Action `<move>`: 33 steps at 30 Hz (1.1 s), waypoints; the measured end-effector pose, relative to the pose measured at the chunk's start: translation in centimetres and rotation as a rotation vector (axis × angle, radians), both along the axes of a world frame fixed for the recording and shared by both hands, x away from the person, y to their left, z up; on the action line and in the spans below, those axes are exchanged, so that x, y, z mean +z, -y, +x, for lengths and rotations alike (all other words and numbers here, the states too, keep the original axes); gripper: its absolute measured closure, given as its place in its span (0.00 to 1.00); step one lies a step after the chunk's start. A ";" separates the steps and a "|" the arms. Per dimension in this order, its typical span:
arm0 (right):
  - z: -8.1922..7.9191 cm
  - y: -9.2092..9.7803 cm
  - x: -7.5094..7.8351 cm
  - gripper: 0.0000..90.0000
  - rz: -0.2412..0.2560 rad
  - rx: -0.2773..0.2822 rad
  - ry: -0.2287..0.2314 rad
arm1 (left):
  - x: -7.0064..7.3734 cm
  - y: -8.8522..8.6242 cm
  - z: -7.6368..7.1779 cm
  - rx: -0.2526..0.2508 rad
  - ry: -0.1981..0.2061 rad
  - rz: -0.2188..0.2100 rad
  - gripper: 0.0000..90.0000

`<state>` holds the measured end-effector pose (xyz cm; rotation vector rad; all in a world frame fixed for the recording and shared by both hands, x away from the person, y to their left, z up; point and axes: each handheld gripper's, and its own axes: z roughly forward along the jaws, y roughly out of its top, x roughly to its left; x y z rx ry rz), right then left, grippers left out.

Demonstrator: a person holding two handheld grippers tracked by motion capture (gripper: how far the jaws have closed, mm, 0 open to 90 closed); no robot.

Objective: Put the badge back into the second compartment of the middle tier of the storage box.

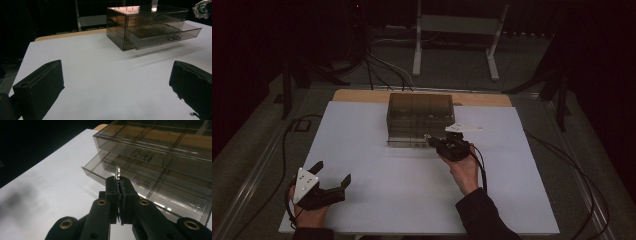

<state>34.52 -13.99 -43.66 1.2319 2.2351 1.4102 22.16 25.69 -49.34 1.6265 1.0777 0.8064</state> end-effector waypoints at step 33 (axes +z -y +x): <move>3.7 0.0 -0.6 0.97 0.039 -0.042 -0.015 | 0.0 -0.3 0.0 0.006 0.002 -0.009 0.00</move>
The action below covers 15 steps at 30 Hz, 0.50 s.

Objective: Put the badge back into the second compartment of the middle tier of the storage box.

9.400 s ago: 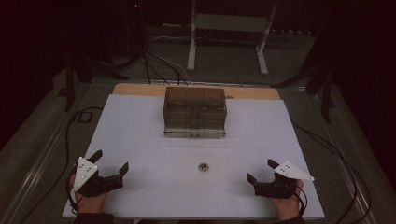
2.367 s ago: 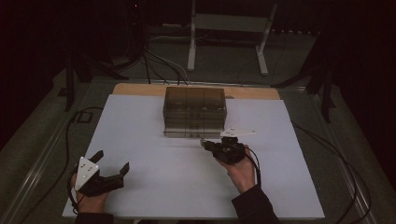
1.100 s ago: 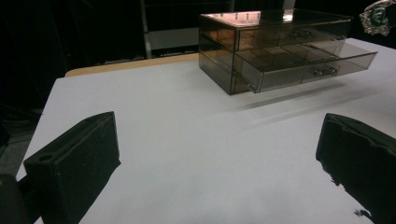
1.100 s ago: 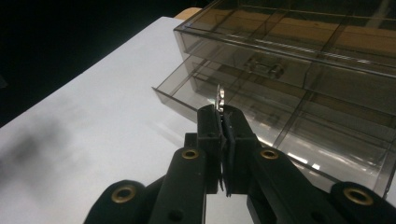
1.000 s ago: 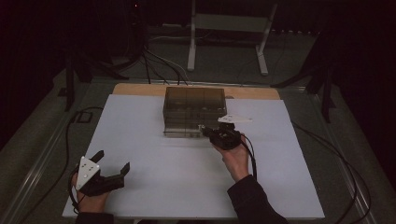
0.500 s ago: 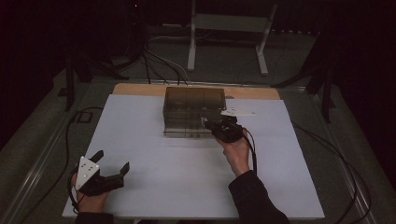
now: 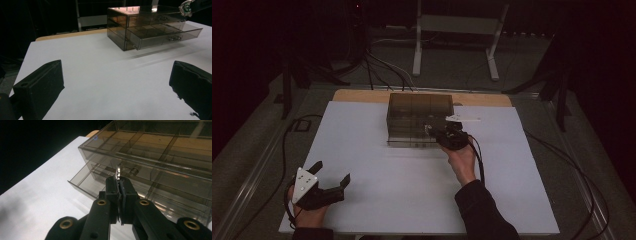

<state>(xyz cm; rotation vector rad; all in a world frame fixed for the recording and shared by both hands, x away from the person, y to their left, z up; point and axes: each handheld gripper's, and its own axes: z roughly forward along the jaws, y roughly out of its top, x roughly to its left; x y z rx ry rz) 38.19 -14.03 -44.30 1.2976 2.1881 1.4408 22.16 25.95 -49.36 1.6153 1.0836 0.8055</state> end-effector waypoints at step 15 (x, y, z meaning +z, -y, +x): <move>1.2 -1.0 -1.1 0.97 -0.032 0.000 -0.042 | 0.0 0.0 0.0 -0.004 -0.003 0.003 0.00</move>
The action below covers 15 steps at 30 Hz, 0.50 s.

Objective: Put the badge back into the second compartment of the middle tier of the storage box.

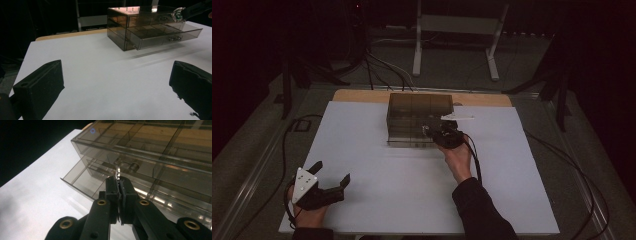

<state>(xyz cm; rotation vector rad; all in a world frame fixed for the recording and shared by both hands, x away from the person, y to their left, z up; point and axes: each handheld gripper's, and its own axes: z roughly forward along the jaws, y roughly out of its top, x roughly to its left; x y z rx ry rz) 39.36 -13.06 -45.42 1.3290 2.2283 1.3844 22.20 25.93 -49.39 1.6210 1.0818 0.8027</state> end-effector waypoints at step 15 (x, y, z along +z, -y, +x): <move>0.6 -1.1 -1.3 0.96 -0.009 0.015 -0.045 | 0.0 0.0 0.1 0.001 0.000 -0.002 0.00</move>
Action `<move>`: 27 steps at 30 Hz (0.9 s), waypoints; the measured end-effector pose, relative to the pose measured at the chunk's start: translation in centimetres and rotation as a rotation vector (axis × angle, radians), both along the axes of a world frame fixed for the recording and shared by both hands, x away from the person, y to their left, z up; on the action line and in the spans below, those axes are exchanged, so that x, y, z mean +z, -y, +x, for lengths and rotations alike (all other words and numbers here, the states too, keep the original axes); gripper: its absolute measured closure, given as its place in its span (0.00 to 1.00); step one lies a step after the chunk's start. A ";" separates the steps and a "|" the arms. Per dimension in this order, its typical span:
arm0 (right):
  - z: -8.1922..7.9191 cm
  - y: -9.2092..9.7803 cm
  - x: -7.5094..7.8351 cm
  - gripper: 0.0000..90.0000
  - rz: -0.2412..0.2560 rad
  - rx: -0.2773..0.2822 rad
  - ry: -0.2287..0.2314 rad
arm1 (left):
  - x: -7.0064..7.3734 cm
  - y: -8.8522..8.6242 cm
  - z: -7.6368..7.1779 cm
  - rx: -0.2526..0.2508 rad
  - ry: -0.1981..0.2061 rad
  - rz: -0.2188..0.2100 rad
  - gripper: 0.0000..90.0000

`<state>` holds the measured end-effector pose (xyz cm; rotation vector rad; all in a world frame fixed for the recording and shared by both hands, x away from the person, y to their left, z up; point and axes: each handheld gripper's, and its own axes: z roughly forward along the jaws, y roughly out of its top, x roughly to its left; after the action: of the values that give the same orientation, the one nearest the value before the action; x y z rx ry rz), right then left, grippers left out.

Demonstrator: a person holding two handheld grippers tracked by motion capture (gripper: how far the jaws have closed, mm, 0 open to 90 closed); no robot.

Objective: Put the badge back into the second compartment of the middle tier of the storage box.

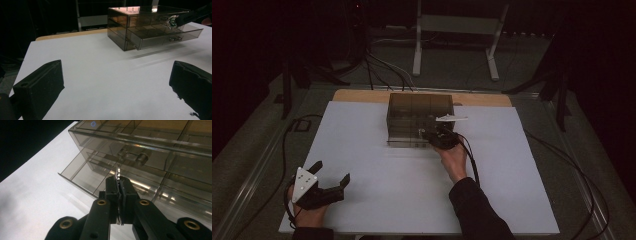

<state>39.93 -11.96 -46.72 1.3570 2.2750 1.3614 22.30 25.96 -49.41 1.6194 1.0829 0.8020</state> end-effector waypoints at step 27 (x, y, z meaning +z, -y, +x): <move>0.9 -0.7 -1.5 0.96 -0.029 -0.019 -0.063 | 0.0 0.1 0.0 -0.004 0.001 0.000 0.00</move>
<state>40.83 -11.24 -48.25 1.4280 2.3068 1.2920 22.35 25.90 -49.42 1.6203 1.0785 0.8001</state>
